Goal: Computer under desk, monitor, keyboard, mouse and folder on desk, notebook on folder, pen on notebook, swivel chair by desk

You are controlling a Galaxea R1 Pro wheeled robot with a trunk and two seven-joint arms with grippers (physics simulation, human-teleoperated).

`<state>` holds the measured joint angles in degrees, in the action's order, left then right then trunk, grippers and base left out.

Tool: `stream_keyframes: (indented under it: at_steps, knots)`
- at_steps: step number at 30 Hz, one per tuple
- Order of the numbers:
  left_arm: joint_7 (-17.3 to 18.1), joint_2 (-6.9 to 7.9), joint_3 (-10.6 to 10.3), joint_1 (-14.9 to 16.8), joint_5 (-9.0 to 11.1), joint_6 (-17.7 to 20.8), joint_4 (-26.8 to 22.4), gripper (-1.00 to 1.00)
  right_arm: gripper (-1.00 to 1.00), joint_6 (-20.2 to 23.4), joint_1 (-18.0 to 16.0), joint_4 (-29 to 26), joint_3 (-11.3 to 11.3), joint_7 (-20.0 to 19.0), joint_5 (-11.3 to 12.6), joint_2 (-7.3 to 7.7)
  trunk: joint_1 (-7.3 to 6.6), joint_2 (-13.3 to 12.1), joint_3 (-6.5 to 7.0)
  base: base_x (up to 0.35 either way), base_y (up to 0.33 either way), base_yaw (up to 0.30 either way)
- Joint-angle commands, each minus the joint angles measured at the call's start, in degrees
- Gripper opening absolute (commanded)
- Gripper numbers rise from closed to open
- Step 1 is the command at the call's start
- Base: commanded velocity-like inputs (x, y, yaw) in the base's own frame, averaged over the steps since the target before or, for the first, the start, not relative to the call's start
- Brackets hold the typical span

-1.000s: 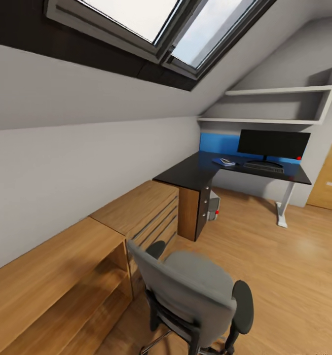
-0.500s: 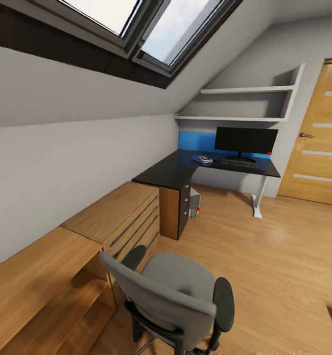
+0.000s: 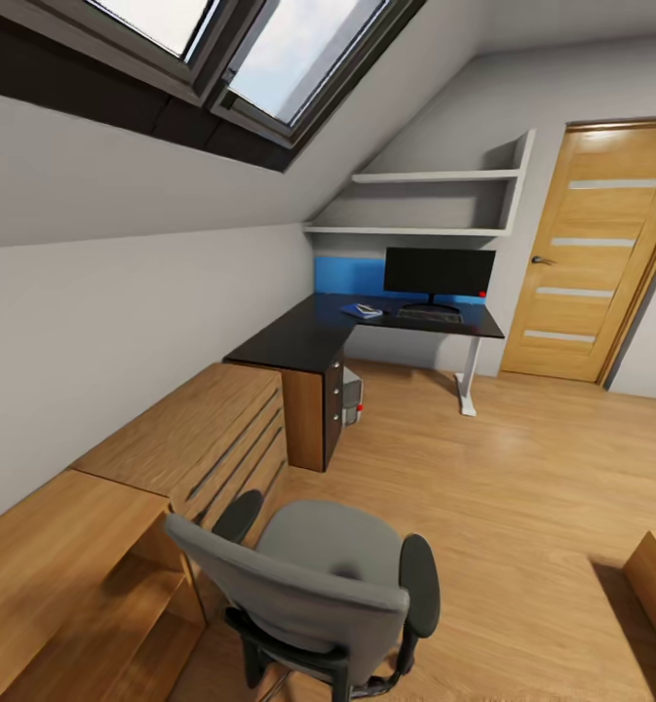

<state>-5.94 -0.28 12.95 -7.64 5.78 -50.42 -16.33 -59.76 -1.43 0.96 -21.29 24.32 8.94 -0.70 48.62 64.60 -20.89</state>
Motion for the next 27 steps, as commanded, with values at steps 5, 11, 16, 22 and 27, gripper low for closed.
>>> stream_keyframes:
  at_steps: [5,11,16,22,27]
  knots:
    - [-0.1,0.01,-0.4,0.0,0.5,0.0,-0.1,1.00,1.00,-0.2,-0.1,0.1,-0.5,0.0,0.5,-0.01,0.01,0.0,-0.13,0.043,0.169,-0.278]
    - [-0.1,0.01,-0.4,-0.1,0.5,0.0,-0.1,1.00,1.00,-0.2,-0.1,0.1,-0.5,0.0,0.5,-0.05,0.01,0.0,-0.14,0.008,0.024,-0.279]
    - [-0.1,0.01,-0.4,0.0,0.5,0.0,-0.1,1.00,1.00,-0.2,-0.1,0.1,-0.5,0.0,0.5,-0.05,0.01,0.0,-0.14,0.001,0.005,-0.279]
    - [-0.1,0.01,-0.4,0.0,0.5,0.0,-0.1,1.00,1.00,-0.2,-0.1,0.2,-0.5,0.0,0.5,-0.05,0.01,0.0,-0.14,0.000,0.048,-0.280]
    - [-0.1,0.01,-0.4,0.0,0.5,0.0,-0.1,1.00,1.00,-0.2,-0.1,0.2,-0.5,0.0,0.5,-0.04,0.01,0.0,-0.14,0.000,0.204,-0.280]
